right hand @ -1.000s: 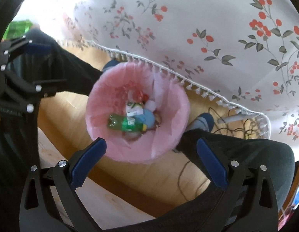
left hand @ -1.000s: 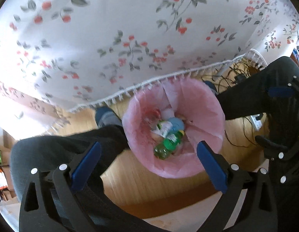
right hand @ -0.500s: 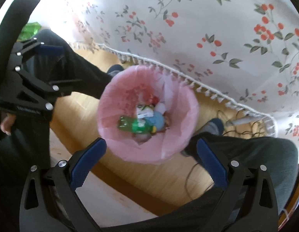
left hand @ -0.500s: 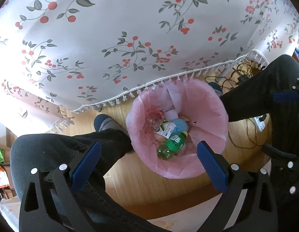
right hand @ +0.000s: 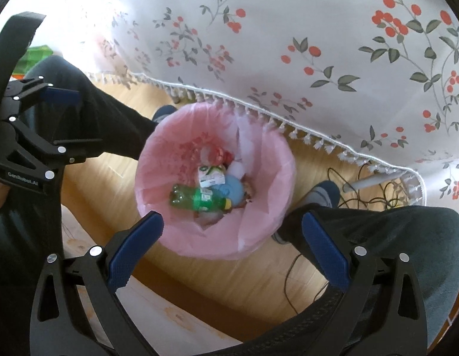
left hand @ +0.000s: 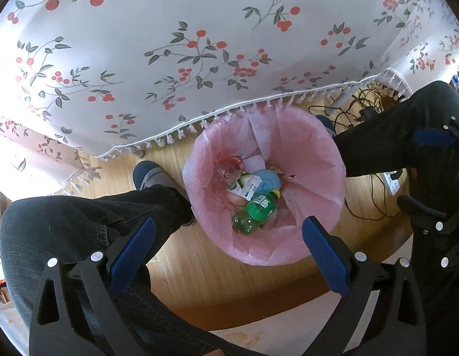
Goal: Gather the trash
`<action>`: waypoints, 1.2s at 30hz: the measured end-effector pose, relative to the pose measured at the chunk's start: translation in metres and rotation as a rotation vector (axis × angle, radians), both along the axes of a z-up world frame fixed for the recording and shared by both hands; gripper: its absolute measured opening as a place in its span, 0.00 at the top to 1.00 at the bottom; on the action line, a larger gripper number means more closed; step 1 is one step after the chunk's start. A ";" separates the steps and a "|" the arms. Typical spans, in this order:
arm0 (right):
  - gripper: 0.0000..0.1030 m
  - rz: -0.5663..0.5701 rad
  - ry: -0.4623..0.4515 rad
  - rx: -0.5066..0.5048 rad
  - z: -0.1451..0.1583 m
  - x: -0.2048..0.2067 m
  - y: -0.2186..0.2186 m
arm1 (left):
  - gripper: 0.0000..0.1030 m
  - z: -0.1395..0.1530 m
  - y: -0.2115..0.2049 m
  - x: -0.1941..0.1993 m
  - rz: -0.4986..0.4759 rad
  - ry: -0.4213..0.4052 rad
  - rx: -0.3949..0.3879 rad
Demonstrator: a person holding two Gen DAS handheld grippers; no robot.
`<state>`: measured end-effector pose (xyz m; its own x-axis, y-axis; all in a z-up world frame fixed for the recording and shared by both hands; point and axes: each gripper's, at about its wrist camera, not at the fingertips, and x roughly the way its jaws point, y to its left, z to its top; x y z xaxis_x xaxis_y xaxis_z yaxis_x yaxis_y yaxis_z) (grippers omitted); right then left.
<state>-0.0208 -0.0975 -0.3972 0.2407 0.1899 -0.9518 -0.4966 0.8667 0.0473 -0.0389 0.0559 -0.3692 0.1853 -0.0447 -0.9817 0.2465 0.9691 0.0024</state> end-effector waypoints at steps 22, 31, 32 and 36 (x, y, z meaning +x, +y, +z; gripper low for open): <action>0.06 -0.009 0.008 0.008 -0.001 0.002 -0.001 | 0.05 -0.004 -0.007 0.000 -0.033 0.018 0.007; 0.06 -0.009 0.010 0.003 -0.002 0.002 -0.001 | 0.05 -0.006 -0.006 0.000 -0.040 0.028 -0.007; 0.06 -0.009 0.010 0.003 -0.002 0.001 -0.001 | 0.05 -0.006 -0.006 0.000 -0.041 0.029 -0.009; 0.06 -0.007 0.010 0.002 -0.002 0.001 -0.002 | 0.05 -0.006 -0.007 0.000 -0.047 0.029 -0.008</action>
